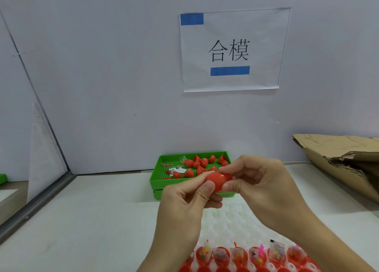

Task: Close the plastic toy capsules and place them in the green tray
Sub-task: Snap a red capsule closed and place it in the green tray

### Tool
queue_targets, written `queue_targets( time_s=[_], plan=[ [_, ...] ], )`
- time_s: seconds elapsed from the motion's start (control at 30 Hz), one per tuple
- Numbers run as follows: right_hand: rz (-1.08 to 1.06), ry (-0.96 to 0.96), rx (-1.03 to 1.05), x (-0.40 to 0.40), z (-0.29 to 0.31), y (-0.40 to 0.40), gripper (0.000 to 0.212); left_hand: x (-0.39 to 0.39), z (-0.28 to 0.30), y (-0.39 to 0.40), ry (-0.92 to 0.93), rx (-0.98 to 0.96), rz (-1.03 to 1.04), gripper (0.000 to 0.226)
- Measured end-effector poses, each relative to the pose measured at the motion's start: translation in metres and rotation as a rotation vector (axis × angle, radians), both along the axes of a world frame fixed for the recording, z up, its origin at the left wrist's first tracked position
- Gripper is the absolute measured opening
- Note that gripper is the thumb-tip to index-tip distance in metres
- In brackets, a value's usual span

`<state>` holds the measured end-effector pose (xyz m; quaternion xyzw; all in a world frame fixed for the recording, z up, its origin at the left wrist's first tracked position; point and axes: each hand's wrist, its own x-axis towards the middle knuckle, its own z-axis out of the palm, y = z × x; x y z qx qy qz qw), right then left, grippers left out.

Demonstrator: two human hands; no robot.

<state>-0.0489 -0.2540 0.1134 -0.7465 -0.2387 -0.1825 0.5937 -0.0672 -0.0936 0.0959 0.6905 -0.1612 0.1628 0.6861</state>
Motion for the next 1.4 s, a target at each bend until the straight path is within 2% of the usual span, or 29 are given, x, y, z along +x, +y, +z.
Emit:
queue_targets(
  time_s=[0.1, 0.17, 0.23, 0.37, 0.47, 0.73, 0.83, 0.93, 1.07, 1.13, 1.2, 1.27, 1.4],
  plan=[
    [0.009, -0.030, 0.007, 0.002, -0.002, 0.002, 0.039, -0.002, 0.001, 0.001, -0.076, 0.096, 0.082, 0.021],
    [0.017, -0.052, 0.013, 0.002, -0.003, 0.003, 0.040, -0.002, 0.002, 0.002, -0.113, 0.172, 0.115, 0.029],
    [0.023, -0.067, 0.004, 0.003, -0.004, 0.002, 0.041, -0.003, 0.004, 0.003, -0.128, 0.236, 0.126, 0.034],
    [0.042, -0.091, -0.003, 0.003, -0.005, 0.002, 0.044, -0.004, 0.007, 0.005, -0.144, 0.324, 0.115, 0.031],
    [0.008, -0.120, -0.067, 0.003, -0.004, 0.004, 0.042, -0.004, 0.006, 0.007, -0.147, 0.358, 0.099, 0.032],
    [-0.016, -0.164, -0.050, -0.004, -0.001, 0.011, 0.037, -0.006, 0.019, 0.014, -0.213, 0.363, 0.061, 0.024],
    [-0.005, -0.161, -0.080, -0.005, 0.001, 0.011, 0.036, -0.007, 0.022, 0.017, -0.130, 0.252, -0.013, 0.026],
    [0.024, -0.133, -0.076, -0.006, 0.000, 0.010, 0.036, -0.006, 0.021, 0.016, -0.070, 0.221, -0.071, 0.028],
    [0.045, -0.090, -0.076, -0.005, 0.000, 0.008, 0.042, -0.002, 0.019, 0.016, -0.040, 0.174, -0.063, 0.019],
    [0.038, -0.081, -0.081, -0.004, 0.001, 0.007, 0.045, 0.000, 0.015, 0.014, 0.055, 0.056, -0.083, 0.027],
    [0.009, -0.073, -0.083, -0.004, -0.001, 0.008, 0.044, 0.001, 0.014, 0.009, 0.236, -0.179, -0.154, 0.038],
    [-0.025, -0.070, -0.090, -0.003, -0.003, 0.009, 0.042, 0.001, 0.014, 0.005, 0.354, -0.328, -0.201, 0.042],
    [-0.066, -0.086, -0.114, -0.003, -0.003, 0.012, 0.045, 0.004, 0.011, 0.004, 0.387, -0.368, -0.205, 0.040]
  ],
)
